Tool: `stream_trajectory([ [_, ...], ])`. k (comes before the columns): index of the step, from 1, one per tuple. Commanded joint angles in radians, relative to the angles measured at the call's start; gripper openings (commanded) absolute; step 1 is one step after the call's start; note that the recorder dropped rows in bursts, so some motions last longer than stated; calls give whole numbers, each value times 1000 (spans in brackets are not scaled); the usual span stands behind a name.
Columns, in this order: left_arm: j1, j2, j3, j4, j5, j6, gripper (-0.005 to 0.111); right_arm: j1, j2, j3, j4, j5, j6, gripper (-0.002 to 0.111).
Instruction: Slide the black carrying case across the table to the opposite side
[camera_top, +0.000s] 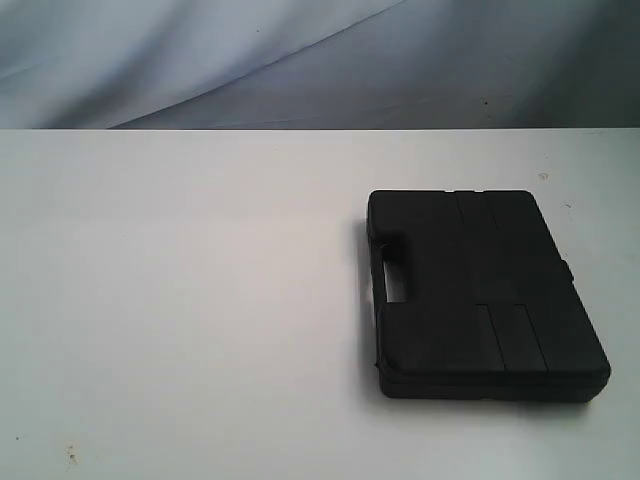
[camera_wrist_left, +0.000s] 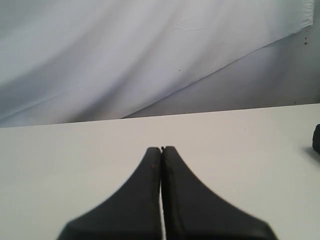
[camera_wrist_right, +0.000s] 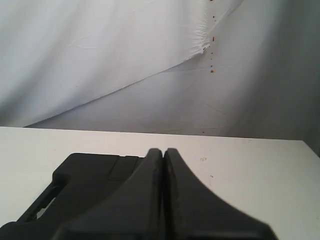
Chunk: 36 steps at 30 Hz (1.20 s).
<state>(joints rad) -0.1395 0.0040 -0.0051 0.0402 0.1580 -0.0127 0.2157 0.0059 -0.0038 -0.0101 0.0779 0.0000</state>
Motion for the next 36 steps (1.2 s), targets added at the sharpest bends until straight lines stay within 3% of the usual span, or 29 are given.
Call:
stream_trajectory([
  [1,1,-4,5,-9,-11,-12,0,-6,-6,4,-30,1,-15,0],
  [17,1,-4,5,-9,-11,-12,0,-6,-6,4,-19,-33,-12,0],
  [21,1,-4,5,-9,-11,-12,0,-6,-6,4,118,-122,10,0],
  [27,1,-4,5,-9,-11,-12,0,-6,-6,-32,381,-107,11,0],
  [36,1,-4,5,-9,-11,-12,0,-6,5,-222,412,178,-34,0],
])
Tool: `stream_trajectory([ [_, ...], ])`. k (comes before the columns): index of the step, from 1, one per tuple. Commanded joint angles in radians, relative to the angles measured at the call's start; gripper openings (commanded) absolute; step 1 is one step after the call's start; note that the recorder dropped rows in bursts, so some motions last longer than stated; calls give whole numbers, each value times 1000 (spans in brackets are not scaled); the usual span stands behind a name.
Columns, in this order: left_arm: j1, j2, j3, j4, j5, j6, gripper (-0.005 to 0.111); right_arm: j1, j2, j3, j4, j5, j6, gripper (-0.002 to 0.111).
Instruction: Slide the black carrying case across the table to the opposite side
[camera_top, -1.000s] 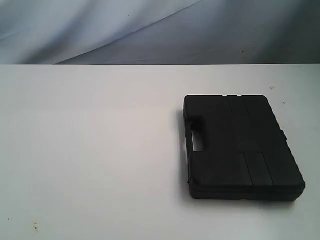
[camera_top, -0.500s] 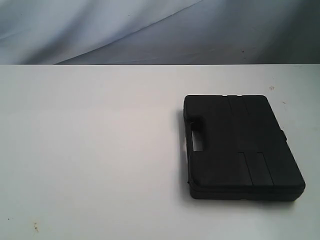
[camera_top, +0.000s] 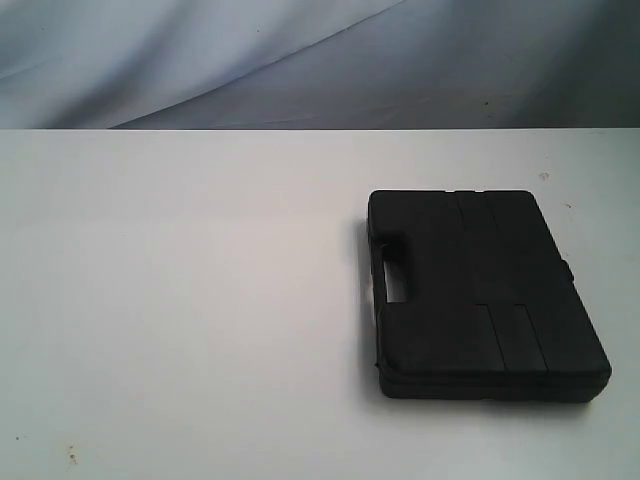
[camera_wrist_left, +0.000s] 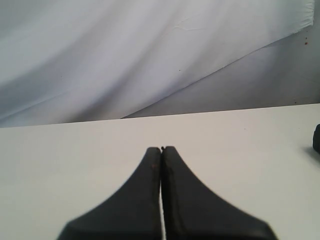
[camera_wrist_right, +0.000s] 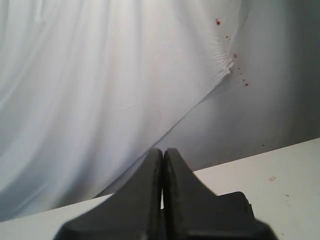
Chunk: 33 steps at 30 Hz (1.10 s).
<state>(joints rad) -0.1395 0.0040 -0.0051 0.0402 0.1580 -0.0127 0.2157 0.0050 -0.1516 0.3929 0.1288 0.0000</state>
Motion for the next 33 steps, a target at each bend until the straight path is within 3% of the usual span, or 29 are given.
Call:
stream_trajectory([
  [1,1,-4,5,-9,-11,-12,0,-6,31,-100,9,163,-51,0],
  [9,1,-4,5,-9,-11,-12,0,-6,295,-293,20,323,-119,0],
  [33,1,-4,5,-9,-11,-12,0,-5,924,-718,30,498,-127,0],
])
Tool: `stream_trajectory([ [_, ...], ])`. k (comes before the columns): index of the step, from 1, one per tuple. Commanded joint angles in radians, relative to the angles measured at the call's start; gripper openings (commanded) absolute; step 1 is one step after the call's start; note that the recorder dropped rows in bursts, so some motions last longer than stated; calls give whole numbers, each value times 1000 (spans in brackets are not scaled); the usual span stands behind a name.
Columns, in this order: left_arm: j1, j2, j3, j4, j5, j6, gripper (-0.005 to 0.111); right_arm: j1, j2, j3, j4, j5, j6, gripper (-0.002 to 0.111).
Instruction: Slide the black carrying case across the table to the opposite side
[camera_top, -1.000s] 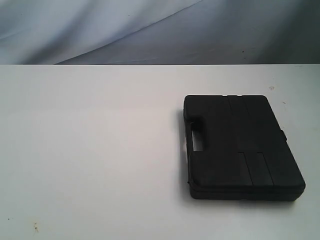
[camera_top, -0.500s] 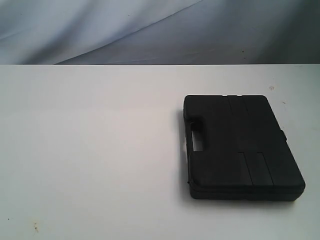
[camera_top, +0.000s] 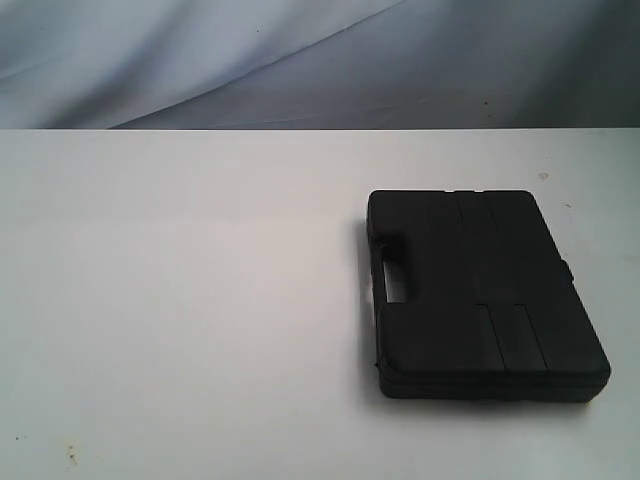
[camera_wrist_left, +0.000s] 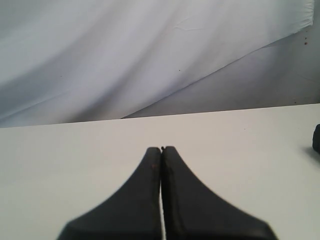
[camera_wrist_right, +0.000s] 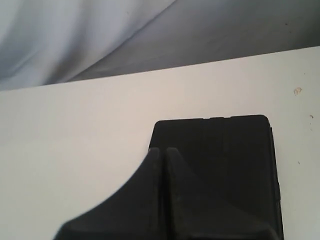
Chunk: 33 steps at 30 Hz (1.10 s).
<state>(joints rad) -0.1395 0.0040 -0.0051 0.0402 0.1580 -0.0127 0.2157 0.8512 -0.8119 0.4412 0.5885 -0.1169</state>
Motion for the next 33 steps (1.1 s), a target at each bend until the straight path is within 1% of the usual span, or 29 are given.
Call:
stream_trajectory([
  [1,1,-4,5,-9,-11,-12,0,-5,100,-70,-19,44,-8,0],
  [8,1,-4,5,-9,-11,-12,0,-5,251,-171,-113,93,111,0],
  [11,1,-4,5,-9,-11,-12,0,-1,299,-189,-133,103,147,0],
  [15,1,-4,5,-9,-11,-12,0,104,382,-245,-323,145,295,0],
  [16,1,-4,5,-9,-11,-12,0,158,417,-271,-407,161,369,0],
  [19,1,-4,5,-9,-11,-12,0,262,500,-339,-504,205,474,0],
  [23,1,-4,5,-9,-11,-12,0,374,642,-448,-530,252,554,0],
  [27,1,-4,5,-9,-11,-12,0,432,751,-528,-534,274,597,0],
  [33,1,-4,5,-9,-11,-12,0,460,868,-594,-534,308,617,0],
])
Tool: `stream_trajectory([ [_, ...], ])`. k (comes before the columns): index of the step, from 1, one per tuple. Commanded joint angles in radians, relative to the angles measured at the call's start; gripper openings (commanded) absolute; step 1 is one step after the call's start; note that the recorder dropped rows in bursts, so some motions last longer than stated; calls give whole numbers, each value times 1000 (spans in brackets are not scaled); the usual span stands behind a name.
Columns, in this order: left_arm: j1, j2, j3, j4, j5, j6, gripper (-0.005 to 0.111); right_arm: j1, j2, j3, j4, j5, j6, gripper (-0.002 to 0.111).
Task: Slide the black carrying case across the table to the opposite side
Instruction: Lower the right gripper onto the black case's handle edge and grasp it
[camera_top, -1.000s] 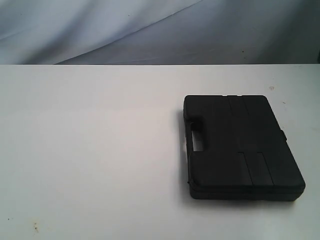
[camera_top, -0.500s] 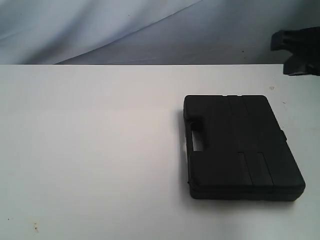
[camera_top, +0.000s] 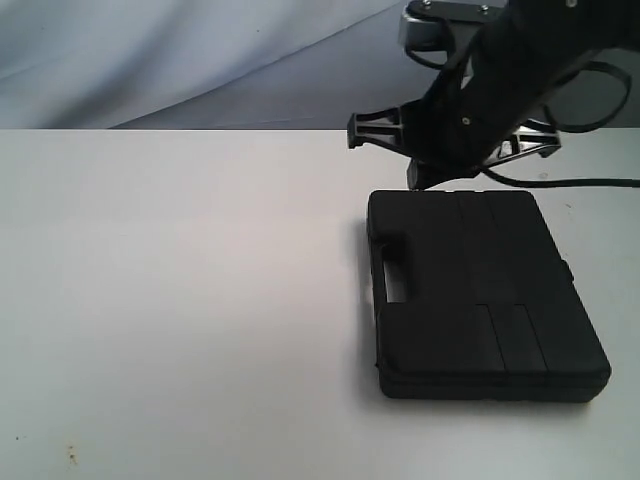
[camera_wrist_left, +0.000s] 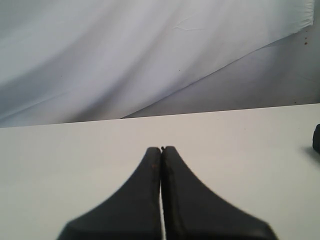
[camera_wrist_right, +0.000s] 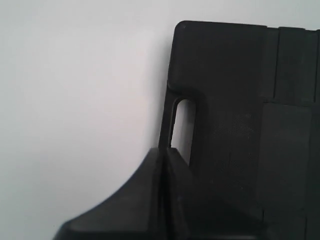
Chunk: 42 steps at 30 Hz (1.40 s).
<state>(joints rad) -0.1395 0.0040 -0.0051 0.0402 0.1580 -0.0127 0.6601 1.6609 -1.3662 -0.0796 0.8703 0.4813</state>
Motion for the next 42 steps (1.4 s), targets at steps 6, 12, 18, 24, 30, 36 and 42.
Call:
stream_trajectory([
  [6,1,-4,5,-9,-11,-12,0,17,162,-108,7,43,28,0],
  [12,1,-4,5,-9,-11,-12,0,17,244,-157,21,58,43,0],
  [18,1,-4,5,-9,-11,-12,0,17,307,-160,21,62,46,0],
  [24,1,-4,5,-9,-11,-12,0,17,347,-160,21,49,39,0],
  [30,1,-4,5,-9,-11,-12,0,15,373,-160,36,30,57,35],
  [36,1,-4,5,-9,-11,-12,0,15,416,-160,29,-12,77,33],
  [42,1,-4,5,-9,-11,-12,0,15,469,-160,29,-35,80,31],
])
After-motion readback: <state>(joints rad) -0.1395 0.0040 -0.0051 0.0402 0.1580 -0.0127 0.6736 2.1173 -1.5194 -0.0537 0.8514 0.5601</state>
